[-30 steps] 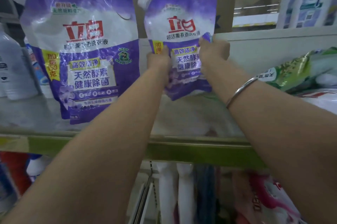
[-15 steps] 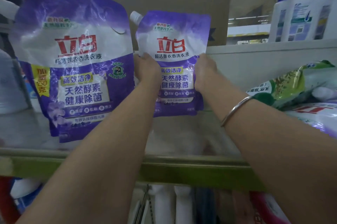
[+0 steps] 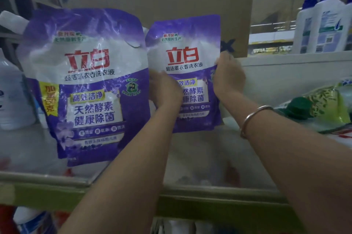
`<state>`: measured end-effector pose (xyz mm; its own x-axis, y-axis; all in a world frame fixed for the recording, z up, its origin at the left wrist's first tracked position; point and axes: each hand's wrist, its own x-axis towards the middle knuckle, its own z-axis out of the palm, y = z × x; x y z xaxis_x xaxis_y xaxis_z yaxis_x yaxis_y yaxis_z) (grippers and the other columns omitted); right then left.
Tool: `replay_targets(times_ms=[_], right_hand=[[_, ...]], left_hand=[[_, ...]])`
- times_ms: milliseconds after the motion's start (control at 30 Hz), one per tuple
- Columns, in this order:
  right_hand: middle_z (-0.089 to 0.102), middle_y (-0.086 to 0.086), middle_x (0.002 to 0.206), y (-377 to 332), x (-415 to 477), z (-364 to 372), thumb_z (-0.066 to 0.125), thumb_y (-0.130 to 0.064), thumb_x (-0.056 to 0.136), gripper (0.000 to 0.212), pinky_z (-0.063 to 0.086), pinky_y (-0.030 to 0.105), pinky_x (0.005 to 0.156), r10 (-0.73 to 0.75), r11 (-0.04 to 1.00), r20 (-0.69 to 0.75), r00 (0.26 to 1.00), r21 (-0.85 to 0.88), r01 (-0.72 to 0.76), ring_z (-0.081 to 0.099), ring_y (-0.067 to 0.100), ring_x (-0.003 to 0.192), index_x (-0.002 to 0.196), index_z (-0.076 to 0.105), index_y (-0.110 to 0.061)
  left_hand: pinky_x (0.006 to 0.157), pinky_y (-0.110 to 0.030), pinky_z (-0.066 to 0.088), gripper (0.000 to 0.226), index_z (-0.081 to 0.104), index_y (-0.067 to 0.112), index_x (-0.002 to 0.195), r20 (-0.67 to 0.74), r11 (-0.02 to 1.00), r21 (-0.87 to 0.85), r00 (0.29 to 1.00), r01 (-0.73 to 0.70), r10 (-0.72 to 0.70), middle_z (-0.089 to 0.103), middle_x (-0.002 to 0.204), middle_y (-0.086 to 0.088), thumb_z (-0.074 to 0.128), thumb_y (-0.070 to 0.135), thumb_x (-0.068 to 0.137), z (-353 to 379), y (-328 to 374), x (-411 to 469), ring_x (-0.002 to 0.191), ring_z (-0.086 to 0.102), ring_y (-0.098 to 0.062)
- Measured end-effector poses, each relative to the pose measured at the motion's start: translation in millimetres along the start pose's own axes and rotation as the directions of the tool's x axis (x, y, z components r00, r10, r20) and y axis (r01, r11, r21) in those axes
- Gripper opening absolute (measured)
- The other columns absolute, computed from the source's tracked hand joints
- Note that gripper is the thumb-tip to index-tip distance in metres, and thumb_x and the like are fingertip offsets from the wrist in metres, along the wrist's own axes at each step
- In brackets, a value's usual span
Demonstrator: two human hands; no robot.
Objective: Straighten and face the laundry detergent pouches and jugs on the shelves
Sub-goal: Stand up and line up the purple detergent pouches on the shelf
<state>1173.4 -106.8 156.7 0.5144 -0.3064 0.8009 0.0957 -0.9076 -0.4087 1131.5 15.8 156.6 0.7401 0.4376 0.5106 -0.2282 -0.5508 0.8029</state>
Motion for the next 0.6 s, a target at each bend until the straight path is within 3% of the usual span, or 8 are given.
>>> replay_targets(times_ms=[67,133,167,233,300,367,433,600], right_hand=[[0.044,0.014,0.134,-5.7,-3.0,-4.7,0.038,-0.008,0.096,0.036,0.038,0.038,0.092,0.006,0.998,-0.037,0.999,-0.065,-0.008,0.043,0.031,0.120,0.131,0.039,-0.004],[0.043,0.019,0.135,-16.1,-11.8,-6.7,0.042,-0.008,0.090,0.048,0.040,0.043,0.090,-0.065,0.993,-0.125,0.990,-0.106,0.052,0.045,0.036,0.120,0.138,0.036,-0.003],[0.049,0.021,0.131,-21.4,-17.7,-7.8,0.045,-0.009,0.085,0.051,0.045,0.044,0.086,-0.151,0.984,-0.135,0.979,-0.116,0.135,0.051,0.038,0.114,0.135,0.043,-0.002],[0.063,0.021,0.115,-28.2,-30.4,-8.4,0.046,-0.016,0.073,0.050,0.053,0.042,0.073,-0.347,0.927,-0.014,0.938,-0.158,0.341,0.063,0.039,0.096,0.118,0.061,-0.005],[0.064,0.020,0.115,-28.3,-40.9,-7.5,0.052,-0.023,0.069,0.047,0.053,0.046,0.075,-0.482,0.824,0.181,0.857,-0.240,0.514,0.064,0.038,0.100,0.112,0.066,-0.009],[0.044,0.021,0.141,-26.8,-46.4,-2.2,0.057,-0.024,0.081,0.054,0.038,0.056,0.097,-0.495,0.789,0.294,0.818,-0.243,0.565,0.043,0.038,0.129,0.133,0.051,-0.012],[0.010,0.012,0.158,-23.1,-48.3,1.6,0.043,-0.031,0.095,0.060,0.013,0.054,0.113,-0.455,0.786,0.407,0.792,-0.234,0.572,0.008,0.031,0.145,0.149,0.020,-0.018],[-0.014,0.008,0.158,-27.5,-53.1,5.8,0.023,-0.038,0.101,0.058,-0.002,0.054,0.115,-0.408,0.739,0.539,0.737,-0.278,0.613,-0.014,0.030,0.145,0.151,-0.002,-0.021]], left_hand=[[0.113,-0.036,0.021,0.063,0.007,0.003,0.148,0.025,0.944,0.232,0.972,-0.235,0.235,0.015,0.155,-0.014,0.042,0.012,0.097,5.5,-10.2,-1.1,0.142,0.019,-0.029],[0.116,-0.047,0.009,0.064,0.005,0.003,0.149,0.164,0.749,0.473,0.882,-0.464,0.442,-0.001,0.157,-0.018,0.041,0.012,0.096,11.1,-18.1,-7.9,0.145,0.003,-0.036],[0.116,-0.050,0.008,0.063,0.006,0.002,0.148,0.261,0.668,0.535,0.853,-0.517,0.452,-0.003,0.157,-0.018,0.040,0.013,0.097,10.6,-20.1,-15.6,0.144,0.001,-0.037],[0.115,-0.049,0.012,0.065,0.005,0.004,0.148,0.431,0.618,0.584,0.847,-0.526,0.312,-0.007,0.156,-0.018,0.042,0.018,0.096,6.7,-24.1,-35.8,0.144,0.002,-0.036],[0.114,-0.047,0.015,0.081,-0.008,0.011,0.149,0.552,0.605,0.615,0.824,-0.506,0.127,-0.021,0.155,-0.015,0.049,0.021,0.093,3.5,-28.8,-48.3,0.144,0.001,-0.035],[0.115,-0.047,0.014,0.091,-0.022,0.018,0.146,0.631,0.617,0.616,0.776,-0.489,-0.015,-0.034,0.151,-0.010,0.051,0.020,0.092,1.9,-34.2,-46.0,0.145,-0.007,-0.035],[0.115,-0.048,0.012,0.088,-0.025,0.019,0.145,0.658,0.630,0.613,0.749,-0.476,-0.075,-0.039,0.148,-0.008,0.048,0.023,0.095,1.9,-38.1,-36.7,0.144,-0.013,-0.034],[0.116,-0.049,0.002,0.084,-0.028,0.016,0.143,0.686,0.587,0.635,0.716,-0.502,-0.130,-0.039,0.148,-0.007,0.042,0.033,0.099,3.9,-41.2,-23.3,0.143,-0.021,-0.031]])
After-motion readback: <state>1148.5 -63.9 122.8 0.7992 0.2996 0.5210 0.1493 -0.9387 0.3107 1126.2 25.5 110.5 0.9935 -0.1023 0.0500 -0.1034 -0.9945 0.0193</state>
